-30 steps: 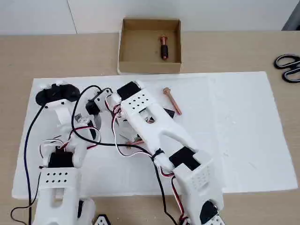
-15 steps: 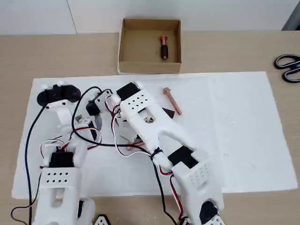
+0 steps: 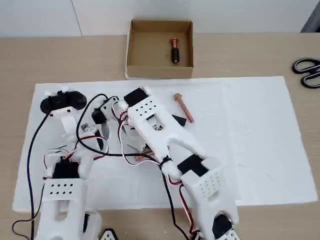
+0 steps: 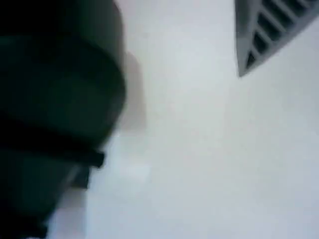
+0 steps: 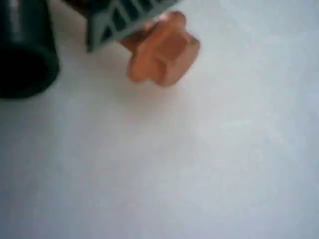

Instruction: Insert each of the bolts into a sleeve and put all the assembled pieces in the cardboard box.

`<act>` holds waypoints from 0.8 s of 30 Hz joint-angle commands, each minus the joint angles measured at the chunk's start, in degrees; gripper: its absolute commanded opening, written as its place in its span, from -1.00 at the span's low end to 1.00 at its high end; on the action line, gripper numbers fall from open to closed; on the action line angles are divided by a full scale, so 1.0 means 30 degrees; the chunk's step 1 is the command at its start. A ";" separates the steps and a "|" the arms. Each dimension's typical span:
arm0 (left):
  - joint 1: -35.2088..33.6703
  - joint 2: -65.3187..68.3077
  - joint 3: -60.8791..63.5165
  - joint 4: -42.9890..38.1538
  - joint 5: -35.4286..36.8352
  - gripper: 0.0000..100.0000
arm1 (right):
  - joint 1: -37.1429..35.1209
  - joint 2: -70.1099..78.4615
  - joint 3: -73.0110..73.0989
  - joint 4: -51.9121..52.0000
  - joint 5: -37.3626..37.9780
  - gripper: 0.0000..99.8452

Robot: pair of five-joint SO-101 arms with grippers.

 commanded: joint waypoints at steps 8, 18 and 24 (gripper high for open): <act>-0.0117 -0.0264 -0.0396 -0.0557 0.0117 -0.65 | -0.0396 0.0659 -0.0029 -0.0103 0.0322 -0.68; -0.0117 -0.0264 -0.0396 -0.0586 0.0117 -0.65 | -0.0337 0.1978 -0.0059 -0.0337 0.0322 -0.80; -0.0117 -0.0264 -0.0396 -0.0586 0.0117 -0.65 | 0.0484 0.2007 -0.0410 -0.0190 0.0322 -0.96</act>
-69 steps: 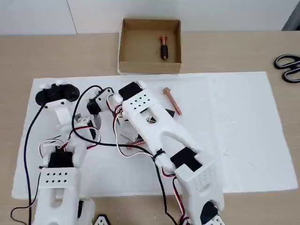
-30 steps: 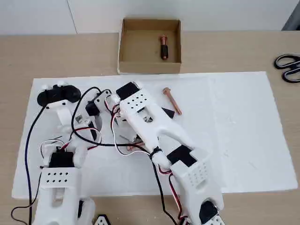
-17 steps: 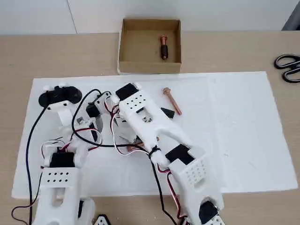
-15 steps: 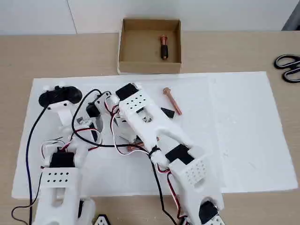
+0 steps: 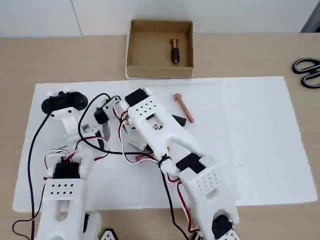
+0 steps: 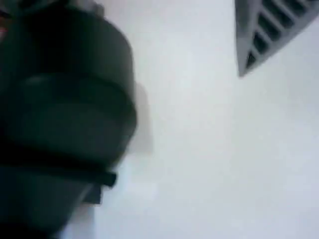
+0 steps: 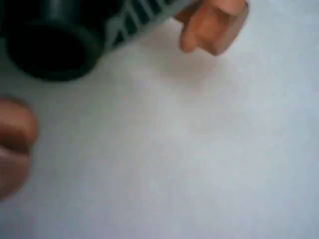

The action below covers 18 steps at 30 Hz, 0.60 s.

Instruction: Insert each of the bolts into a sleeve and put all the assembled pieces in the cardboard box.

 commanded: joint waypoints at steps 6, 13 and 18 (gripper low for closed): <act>-0.0147 -0.0322 -0.0542 -0.0586 0.0117 -0.65 | 0.0894 0.0894 -0.1641 0.1509 0.0352 -0.96; -0.0147 -0.0352 -0.0542 -0.0586 0.0117 -0.65 | 0.0894 -0.0308 -0.2901 0.1978 0.0440 -0.96; -0.0147 -0.0352 -0.0542 -0.0586 0.0117 -0.65 | 0.1187 -0.2476 -0.2842 0.2125 0.0410 -0.96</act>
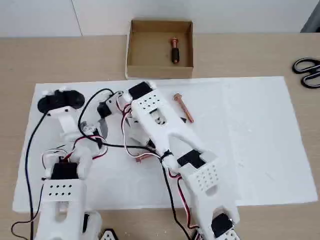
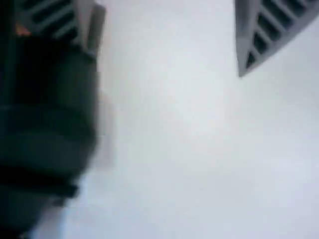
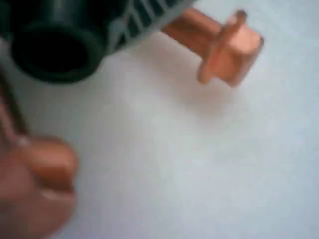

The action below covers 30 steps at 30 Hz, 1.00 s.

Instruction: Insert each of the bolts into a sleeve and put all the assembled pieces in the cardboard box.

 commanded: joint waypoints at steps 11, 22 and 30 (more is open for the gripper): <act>-0.0029 -0.0147 -0.0396 -0.0527 0.0088 -0.65 | 0.5055 -0.7136 0.1963 0.0425 -0.2110 -0.96; 0.0000 -0.0147 0.0542 -0.2110 0.0059 -0.65 | 0.9919 -0.8425 0.5187 -0.0044 -0.3253 -0.96; 0.0000 -0.0234 0.0864 -0.2286 0.0059 -0.65 | 1.1150 -0.7956 0.7853 -0.2828 -0.3341 -0.95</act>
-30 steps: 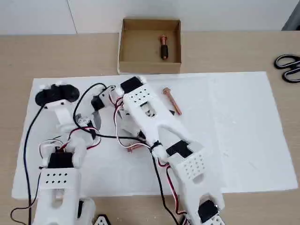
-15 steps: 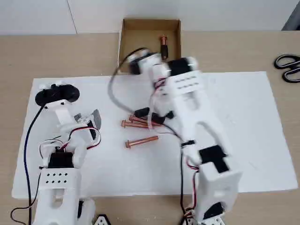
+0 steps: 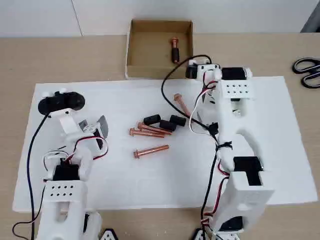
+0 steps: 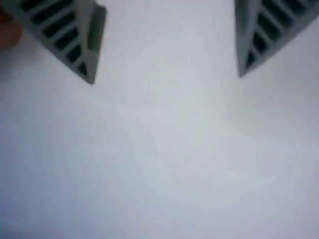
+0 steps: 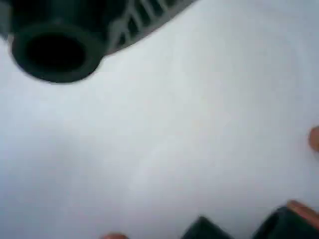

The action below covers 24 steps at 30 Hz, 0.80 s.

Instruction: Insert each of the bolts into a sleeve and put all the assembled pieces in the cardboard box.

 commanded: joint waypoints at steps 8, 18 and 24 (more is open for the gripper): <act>0.0000 -0.0234 -0.0073 -0.0498 0.0059 -0.65 | 0.0659 0.2476 0.0821 -0.2945 -0.1201 -0.95; 0.0000 -0.0264 -0.0073 -0.0498 0.0059 -0.65 | 0.0542 0.2886 0.0791 -0.3062 -0.1026 -0.72; 0.0000 -0.0264 -0.0073 -0.0498 0.0059 -0.65 | 0.0513 0.3004 0.0908 -0.3092 -0.1026 -0.72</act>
